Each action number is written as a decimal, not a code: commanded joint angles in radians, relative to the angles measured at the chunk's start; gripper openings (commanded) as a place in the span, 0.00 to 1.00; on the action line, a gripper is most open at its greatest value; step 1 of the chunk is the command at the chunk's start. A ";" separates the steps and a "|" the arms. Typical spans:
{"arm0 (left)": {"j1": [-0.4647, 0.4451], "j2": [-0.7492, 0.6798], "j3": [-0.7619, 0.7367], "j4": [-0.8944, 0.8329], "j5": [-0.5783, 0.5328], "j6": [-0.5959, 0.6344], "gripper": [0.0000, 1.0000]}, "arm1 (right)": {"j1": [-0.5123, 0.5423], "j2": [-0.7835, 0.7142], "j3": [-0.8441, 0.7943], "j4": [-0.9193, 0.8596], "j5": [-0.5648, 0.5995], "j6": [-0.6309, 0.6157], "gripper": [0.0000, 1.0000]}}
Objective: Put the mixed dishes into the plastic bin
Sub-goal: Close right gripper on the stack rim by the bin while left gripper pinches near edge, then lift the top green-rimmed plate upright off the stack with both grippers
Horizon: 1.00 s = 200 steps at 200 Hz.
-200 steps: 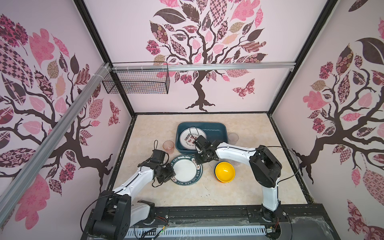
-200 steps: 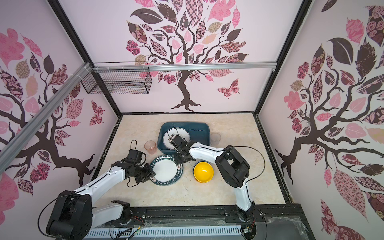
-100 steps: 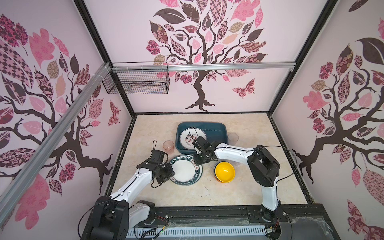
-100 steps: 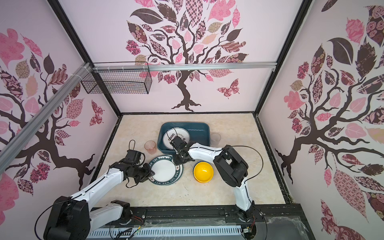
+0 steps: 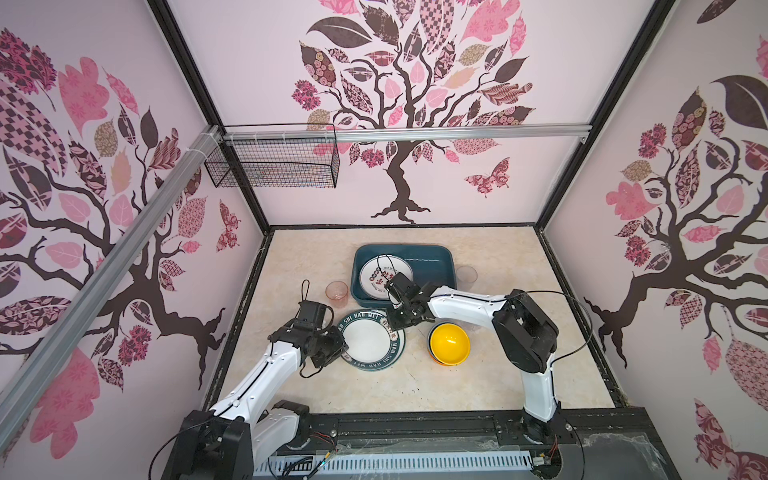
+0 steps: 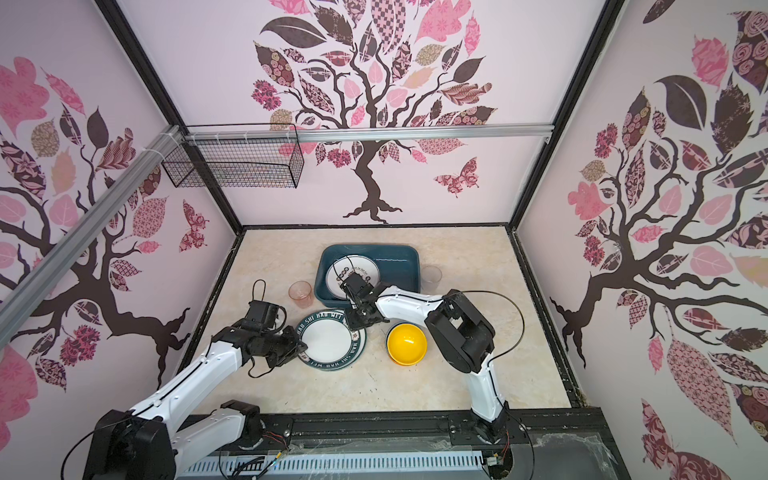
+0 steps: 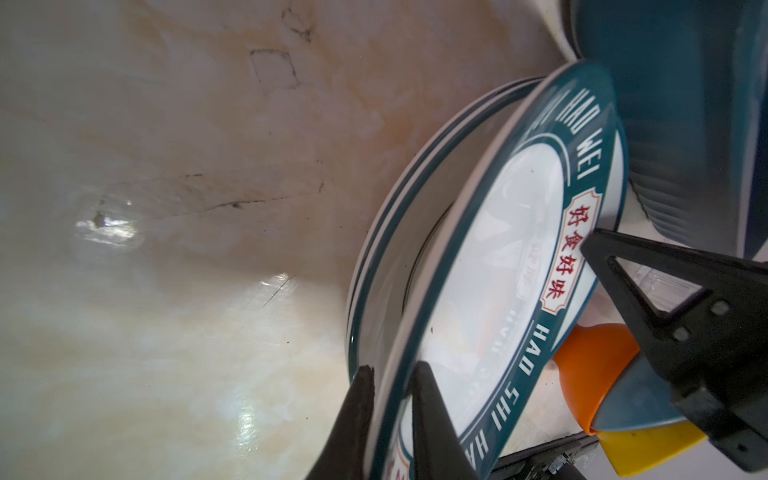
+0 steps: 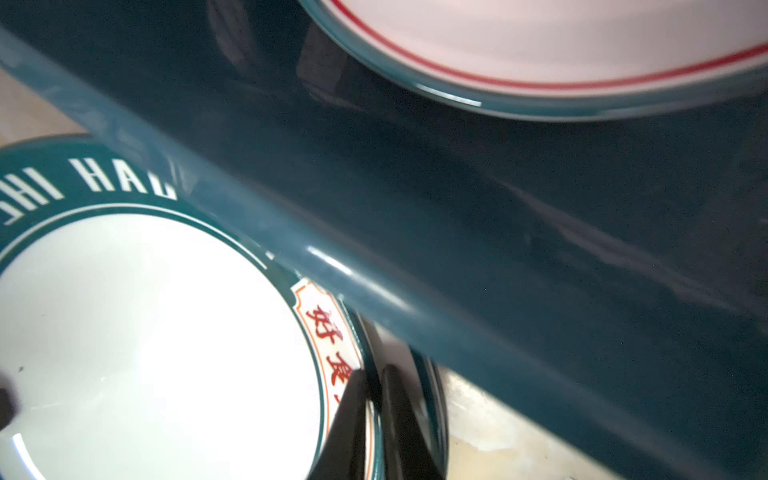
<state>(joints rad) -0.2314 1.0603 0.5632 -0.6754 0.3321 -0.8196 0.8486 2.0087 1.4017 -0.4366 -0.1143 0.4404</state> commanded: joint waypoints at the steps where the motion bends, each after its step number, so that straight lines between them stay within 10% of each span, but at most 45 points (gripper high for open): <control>1: -0.010 0.015 0.002 -0.050 -0.027 0.007 0.09 | 0.027 0.078 -0.029 -0.048 -0.062 -0.002 0.12; 139: -0.011 -0.165 0.105 -0.120 0.024 0.005 0.00 | 0.018 -0.268 -0.069 -0.059 0.028 0.064 0.46; 200: -0.009 -0.268 0.171 -0.091 0.124 -0.016 0.00 | -0.119 -0.581 -0.339 0.158 -0.170 0.213 0.50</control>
<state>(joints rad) -0.2379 0.8349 0.6643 -0.8211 0.3809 -0.8196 0.7944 1.5444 1.1694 -0.3824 -0.1715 0.5629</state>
